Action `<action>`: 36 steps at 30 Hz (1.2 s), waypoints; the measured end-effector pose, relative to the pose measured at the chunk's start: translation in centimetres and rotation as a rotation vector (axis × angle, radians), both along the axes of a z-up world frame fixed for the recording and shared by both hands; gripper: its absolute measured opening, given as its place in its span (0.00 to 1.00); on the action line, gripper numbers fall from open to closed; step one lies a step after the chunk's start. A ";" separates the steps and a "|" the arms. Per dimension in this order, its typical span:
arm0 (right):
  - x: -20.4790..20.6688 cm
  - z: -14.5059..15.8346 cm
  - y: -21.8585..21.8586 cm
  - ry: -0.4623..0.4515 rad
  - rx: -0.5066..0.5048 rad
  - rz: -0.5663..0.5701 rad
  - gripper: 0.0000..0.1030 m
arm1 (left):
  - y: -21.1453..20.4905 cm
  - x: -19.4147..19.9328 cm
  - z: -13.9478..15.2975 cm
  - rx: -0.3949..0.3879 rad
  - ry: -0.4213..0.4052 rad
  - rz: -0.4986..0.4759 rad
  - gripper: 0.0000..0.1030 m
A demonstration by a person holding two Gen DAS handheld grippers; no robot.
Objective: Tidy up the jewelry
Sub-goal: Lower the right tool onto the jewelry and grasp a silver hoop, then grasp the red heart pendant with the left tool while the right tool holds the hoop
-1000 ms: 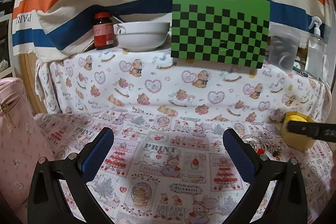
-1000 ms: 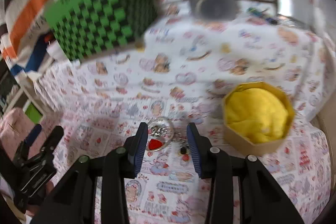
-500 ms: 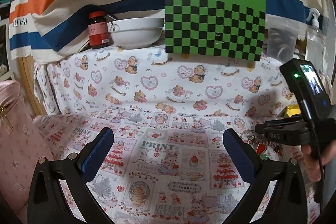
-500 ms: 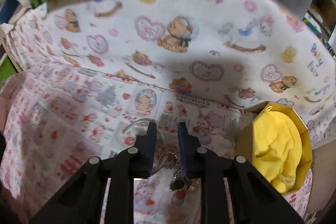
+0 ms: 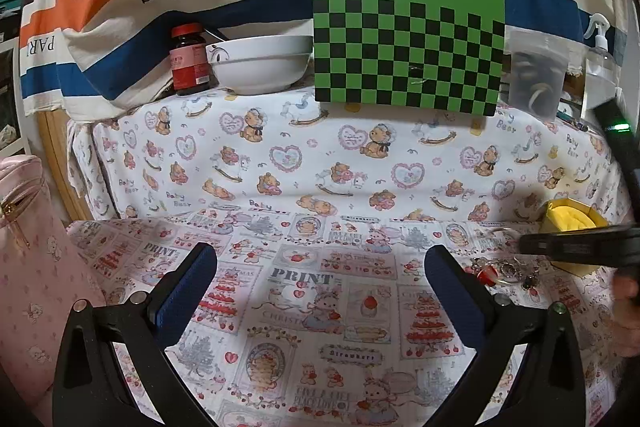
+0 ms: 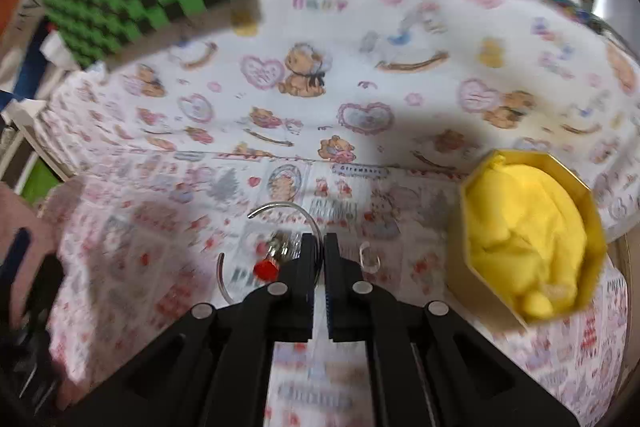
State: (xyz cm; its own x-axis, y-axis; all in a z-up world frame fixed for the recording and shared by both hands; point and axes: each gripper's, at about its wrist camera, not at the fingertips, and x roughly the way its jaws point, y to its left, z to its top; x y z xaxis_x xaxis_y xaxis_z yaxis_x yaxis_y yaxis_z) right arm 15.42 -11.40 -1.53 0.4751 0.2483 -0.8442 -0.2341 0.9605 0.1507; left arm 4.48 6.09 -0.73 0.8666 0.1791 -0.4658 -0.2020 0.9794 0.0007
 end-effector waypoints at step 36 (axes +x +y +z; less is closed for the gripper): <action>-8.0 3.2 -15.2 -0.244 0.199 -0.215 0.04 | -10.5 8.7 -0.5 -0.223 0.481 -0.182 0.35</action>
State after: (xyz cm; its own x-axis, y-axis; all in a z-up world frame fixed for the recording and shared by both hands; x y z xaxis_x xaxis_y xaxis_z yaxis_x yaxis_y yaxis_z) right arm 7.43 -26.65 1.69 0.7156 0.2683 -0.6450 -0.0823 0.9492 0.3036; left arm 13.22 -4.45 -1.22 0.5550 -0.1011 -0.8257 -0.0579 0.9855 -0.1596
